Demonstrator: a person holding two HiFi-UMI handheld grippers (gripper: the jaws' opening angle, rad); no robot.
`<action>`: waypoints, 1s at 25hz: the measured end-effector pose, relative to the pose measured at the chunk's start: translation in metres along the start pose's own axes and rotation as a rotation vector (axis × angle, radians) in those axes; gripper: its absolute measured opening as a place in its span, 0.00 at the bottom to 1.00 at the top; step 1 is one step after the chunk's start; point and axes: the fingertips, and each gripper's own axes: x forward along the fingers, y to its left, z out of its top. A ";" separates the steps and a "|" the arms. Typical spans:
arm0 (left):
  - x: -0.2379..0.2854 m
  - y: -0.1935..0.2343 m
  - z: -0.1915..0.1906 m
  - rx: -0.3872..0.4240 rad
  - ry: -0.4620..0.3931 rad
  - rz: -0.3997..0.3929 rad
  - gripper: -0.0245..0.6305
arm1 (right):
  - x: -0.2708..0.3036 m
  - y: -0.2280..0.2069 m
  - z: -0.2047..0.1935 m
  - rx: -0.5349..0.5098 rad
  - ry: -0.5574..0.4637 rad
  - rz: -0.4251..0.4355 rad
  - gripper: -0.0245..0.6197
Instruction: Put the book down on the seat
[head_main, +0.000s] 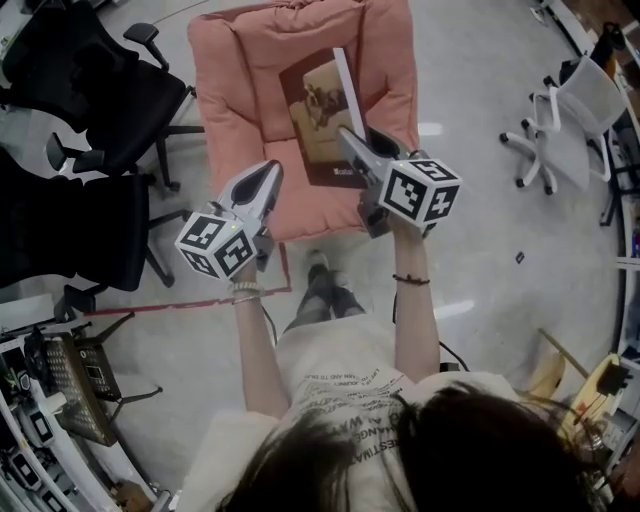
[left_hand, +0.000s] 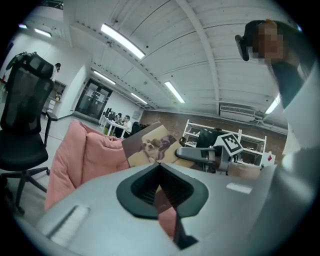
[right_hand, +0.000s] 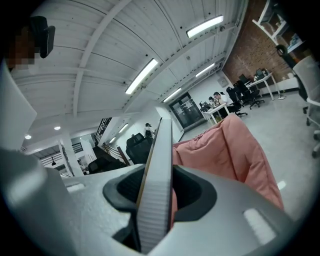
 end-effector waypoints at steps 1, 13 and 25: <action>0.003 0.011 0.004 -0.009 0.002 -0.002 0.02 | 0.013 0.000 0.001 0.001 0.010 -0.004 0.28; 0.033 0.082 -0.012 -0.089 0.075 -0.020 0.02 | 0.094 -0.013 -0.031 0.009 0.129 -0.011 0.28; 0.080 0.116 -0.088 -0.181 0.145 0.000 0.02 | 0.130 -0.081 -0.094 0.065 0.235 0.010 0.28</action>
